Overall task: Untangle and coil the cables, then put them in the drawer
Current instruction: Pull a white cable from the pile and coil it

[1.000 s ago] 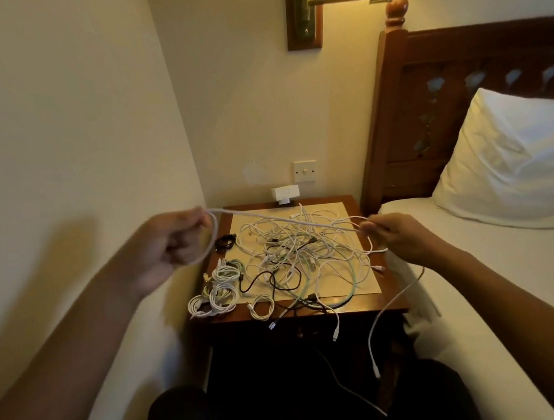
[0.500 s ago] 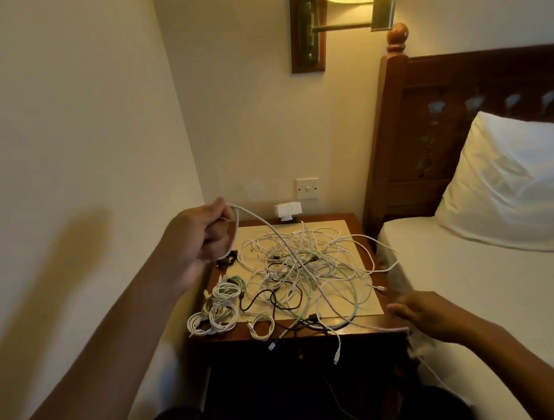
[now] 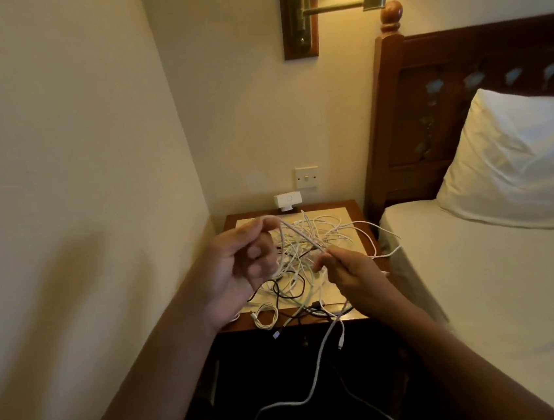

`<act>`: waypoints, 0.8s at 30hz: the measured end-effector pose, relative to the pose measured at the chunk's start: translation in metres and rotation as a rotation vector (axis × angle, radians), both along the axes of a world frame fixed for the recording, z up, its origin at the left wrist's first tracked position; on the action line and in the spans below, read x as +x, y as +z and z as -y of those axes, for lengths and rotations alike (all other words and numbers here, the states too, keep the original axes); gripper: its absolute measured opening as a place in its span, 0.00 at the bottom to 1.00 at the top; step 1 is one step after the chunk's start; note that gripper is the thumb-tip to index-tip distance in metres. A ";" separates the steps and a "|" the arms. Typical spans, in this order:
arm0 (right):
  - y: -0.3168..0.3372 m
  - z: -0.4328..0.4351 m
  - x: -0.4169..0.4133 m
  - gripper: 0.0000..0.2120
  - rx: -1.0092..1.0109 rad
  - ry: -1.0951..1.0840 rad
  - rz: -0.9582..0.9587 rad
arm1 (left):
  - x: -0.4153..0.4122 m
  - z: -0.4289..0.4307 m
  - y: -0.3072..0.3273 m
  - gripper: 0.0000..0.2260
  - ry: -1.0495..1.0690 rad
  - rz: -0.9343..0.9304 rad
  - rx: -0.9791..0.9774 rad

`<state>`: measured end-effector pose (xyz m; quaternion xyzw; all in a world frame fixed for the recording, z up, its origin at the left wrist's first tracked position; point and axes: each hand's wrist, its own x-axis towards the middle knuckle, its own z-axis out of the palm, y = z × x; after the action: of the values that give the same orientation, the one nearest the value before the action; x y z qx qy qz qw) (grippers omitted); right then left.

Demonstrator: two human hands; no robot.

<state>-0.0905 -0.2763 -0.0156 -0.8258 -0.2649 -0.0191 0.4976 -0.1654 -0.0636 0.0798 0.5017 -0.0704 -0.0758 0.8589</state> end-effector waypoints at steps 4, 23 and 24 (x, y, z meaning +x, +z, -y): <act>-0.015 -0.016 -0.026 0.14 -0.175 0.065 -0.032 | 0.009 0.002 -0.005 0.16 0.136 0.054 -0.060; 0.072 -0.004 0.006 0.07 -0.171 0.021 0.095 | -0.006 -0.023 -0.041 0.19 -0.117 0.082 0.437; 0.064 -0.004 0.007 0.09 -0.163 0.025 0.073 | -0.007 -0.025 -0.035 0.18 -0.139 0.094 0.359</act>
<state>-0.0838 -0.2718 0.0487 -0.8590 -0.2937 -0.0214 0.4188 -0.1720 -0.0388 0.0443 0.6435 -0.1302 -0.1225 0.7442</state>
